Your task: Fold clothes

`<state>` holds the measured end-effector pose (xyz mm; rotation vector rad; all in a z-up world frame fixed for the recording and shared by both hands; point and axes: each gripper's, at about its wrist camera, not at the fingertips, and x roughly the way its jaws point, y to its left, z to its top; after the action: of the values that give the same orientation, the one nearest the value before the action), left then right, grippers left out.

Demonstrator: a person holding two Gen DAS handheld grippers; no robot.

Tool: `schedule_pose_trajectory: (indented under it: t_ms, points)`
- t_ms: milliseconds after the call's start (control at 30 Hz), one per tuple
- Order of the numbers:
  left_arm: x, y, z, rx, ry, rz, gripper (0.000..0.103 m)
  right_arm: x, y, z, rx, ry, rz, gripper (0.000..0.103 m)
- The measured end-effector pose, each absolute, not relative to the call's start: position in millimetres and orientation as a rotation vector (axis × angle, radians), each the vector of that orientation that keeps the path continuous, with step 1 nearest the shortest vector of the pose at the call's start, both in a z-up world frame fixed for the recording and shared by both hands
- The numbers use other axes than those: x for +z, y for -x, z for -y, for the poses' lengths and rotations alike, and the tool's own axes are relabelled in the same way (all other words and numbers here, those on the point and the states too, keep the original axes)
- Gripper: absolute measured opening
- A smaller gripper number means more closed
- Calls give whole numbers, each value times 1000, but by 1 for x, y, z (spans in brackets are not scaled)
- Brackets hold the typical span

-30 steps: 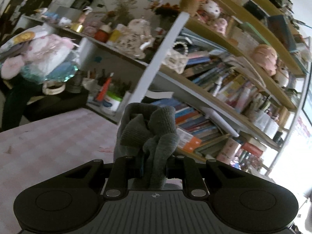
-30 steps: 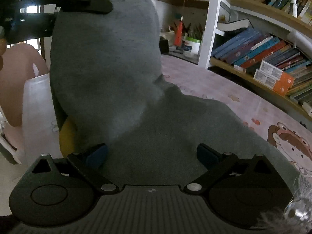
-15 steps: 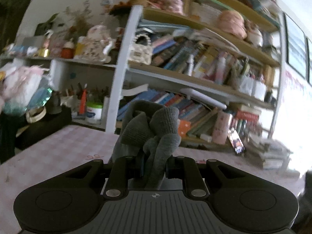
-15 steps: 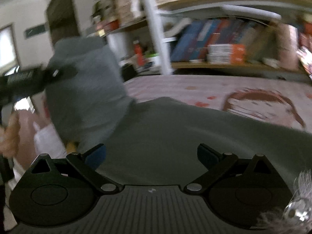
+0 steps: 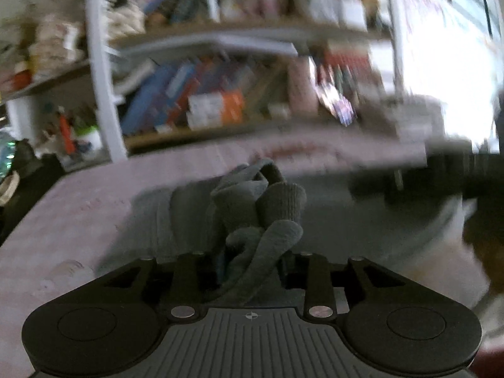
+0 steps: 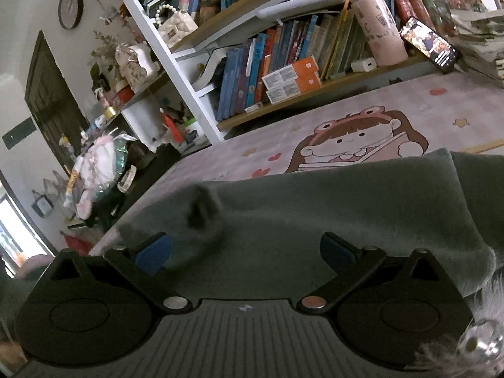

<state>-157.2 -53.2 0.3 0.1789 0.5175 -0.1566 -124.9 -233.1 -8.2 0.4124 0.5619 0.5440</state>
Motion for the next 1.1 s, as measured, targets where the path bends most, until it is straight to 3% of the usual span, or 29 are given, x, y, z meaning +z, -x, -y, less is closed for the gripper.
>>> schedule_pose_trajectory:
  t_ms: [33,67,133,333,600,700,767,833,867,900,967,1067,1100]
  points:
    - [-1,158,55,-175,-178,-520,47,-9,125,234,540,-422,-562,102]
    - [-1,161,55,-203,-165,-516,74,-10,125,235,536,-433,-563,102]
    - [1,165,54,-247,-142,-506,91,-11,123,237,532,-455,-571,102]
    - [12,175,45,-311,-73,-450,91,-13,122,237,547,-483,-593,102]
    - [47,190,-25,-230,177,-291,91,-12,121,232,610,-547,-633,102]
    - [41,188,-46,-148,237,-297,80,-13,121,225,656,-574,-662,102]
    - [32,182,-52,-164,264,-329,36,-13,119,218,676,-587,-679,102]
    - [21,176,-49,-184,264,-362,25,-13,116,212,683,-612,-691,98]
    - [16,173,-46,-199,254,-379,20,-13,115,209,689,-625,-692,89]
    - [14,172,-45,-207,248,-383,20,-10,115,206,699,-632,-683,71]
    - [14,174,-43,-214,238,-376,20,-2,115,195,713,-595,-659,56]
    - [14,176,-41,-226,222,-367,20,7,112,175,693,-499,-641,54]
    - [14,177,-40,-229,217,-363,20,7,110,168,672,-461,-647,48]
